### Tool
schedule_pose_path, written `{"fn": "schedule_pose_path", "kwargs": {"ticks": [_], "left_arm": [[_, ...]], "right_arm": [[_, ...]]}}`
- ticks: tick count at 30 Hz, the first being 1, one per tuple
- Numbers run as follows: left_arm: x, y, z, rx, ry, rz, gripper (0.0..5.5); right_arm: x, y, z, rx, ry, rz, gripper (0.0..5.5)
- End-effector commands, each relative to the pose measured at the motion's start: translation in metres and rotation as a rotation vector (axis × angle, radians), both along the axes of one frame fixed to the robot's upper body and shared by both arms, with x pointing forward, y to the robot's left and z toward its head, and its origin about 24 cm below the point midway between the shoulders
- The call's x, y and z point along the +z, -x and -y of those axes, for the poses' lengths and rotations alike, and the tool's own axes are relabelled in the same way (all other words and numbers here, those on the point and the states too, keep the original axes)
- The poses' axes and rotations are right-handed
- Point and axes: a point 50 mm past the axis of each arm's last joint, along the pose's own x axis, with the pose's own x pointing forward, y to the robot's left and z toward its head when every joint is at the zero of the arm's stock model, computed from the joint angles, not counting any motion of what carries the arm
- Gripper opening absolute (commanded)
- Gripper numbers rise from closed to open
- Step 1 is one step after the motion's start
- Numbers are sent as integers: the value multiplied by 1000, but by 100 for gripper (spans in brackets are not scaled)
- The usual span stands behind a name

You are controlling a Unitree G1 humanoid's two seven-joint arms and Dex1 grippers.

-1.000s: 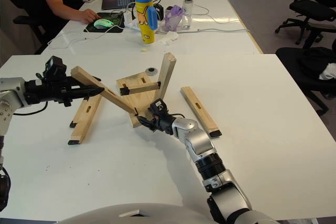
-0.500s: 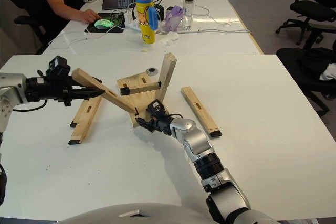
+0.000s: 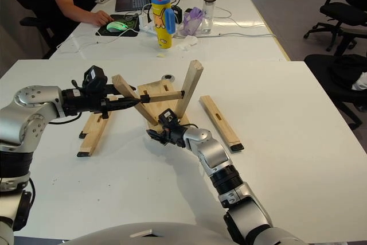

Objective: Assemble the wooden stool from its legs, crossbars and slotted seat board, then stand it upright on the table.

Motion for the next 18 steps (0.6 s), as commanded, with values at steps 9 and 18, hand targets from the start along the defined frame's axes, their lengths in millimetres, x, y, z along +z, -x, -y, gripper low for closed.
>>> {"fn": "schedule_pose_path", "kwargs": {"ticks": [9,18], "left_arm": [[-54,2,8,-35,-59,-206,202],[-50,-1,3,-16,-70,-182,202]], "right_arm": [[55,30,30,-38,-368,145,240],[149,40,48,-58,-593,458,101]]}}
